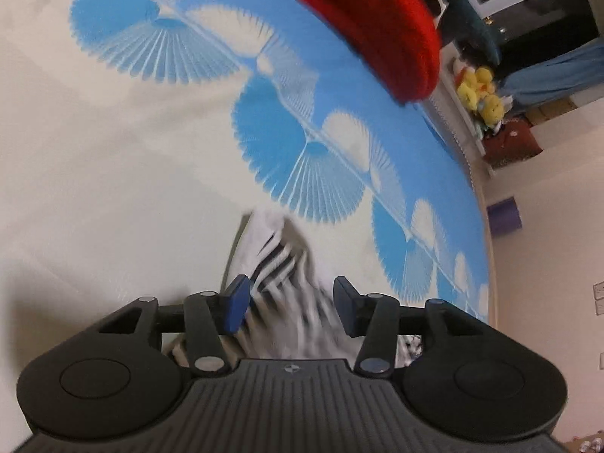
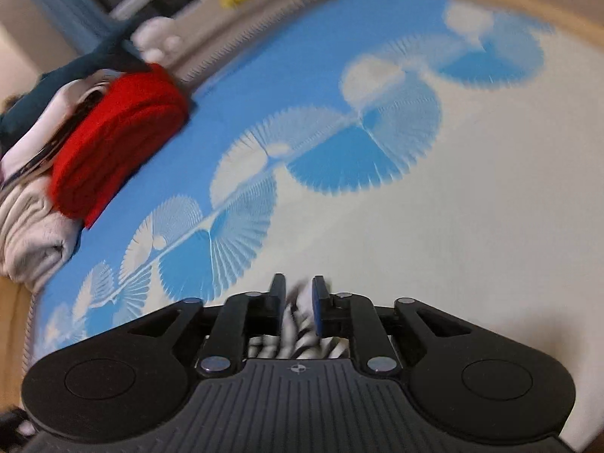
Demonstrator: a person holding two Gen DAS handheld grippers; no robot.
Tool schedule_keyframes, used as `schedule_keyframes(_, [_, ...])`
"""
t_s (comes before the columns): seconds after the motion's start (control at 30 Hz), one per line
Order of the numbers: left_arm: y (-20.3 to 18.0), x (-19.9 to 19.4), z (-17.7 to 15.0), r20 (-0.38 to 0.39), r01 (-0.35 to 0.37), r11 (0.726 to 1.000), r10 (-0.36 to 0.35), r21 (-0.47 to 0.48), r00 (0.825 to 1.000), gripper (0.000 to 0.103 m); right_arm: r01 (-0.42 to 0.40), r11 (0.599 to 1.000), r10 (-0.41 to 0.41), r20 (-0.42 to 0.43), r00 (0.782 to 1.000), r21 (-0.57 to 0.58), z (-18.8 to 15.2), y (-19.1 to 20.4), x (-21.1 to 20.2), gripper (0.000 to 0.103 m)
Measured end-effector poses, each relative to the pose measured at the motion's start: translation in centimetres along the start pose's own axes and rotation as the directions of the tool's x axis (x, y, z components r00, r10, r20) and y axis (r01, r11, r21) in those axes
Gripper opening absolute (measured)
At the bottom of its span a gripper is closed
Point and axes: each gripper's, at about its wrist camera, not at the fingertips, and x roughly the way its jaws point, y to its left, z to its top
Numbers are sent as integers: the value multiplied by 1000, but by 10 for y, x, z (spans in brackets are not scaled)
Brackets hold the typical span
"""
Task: Fold small clothes
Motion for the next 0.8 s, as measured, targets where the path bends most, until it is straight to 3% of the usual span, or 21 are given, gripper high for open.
schedule_keyframes(0.03, [-1,0,2,-12,-10,1000,10,16,1000,53,-4,999,3,-5,1000,-35,-7,-3,3,22])
schedule_keyframes(0.1, [-18,-1,2,21,-7,987,4,163,1000,57,11,998,-17,-98,995,-63,-14,-5,17,25])
schedule_keyframes(0.2, [-36,10,-8,24,-44,929,38,368,999,70,-40,971,19,-91,996,-237,-24,10,25,30])
schedule_keyframes(0.27, [-41,26,-17,-9,-93,888,108,451,994,70,-25,937,-9,-97,995,-348,-33,17,32,35])
schedule_keyframes(0.33, [-46,36,-28,10,-150,837,170,526,985,70,-45,915,-4,-119,993,-402,-38,21,40,38])
schedule_keyframes(0.4, [-50,46,-33,18,-164,801,188,576,982,70,-68,886,4,-140,990,-459,-42,28,46,44])
schedule_keyframes(0.57, [-53,69,-30,45,-204,773,222,601,974,70,-60,800,-10,-113,994,-597,-49,52,59,46])
schedule_keyframes(0.67, [-59,81,-29,71,-237,748,247,620,966,64,-52,747,-16,-96,995,-663,-56,63,67,46])
schedule_keyframes(0.77, [-64,89,-28,92,-251,727,252,639,963,45,-37,693,-27,-77,997,-720,-61,72,75,46])
schedule_keyframes(0.8, [-65,92,-27,90,-248,725,250,642,964,34,-43,672,-22,-78,997,-739,-64,75,77,46])
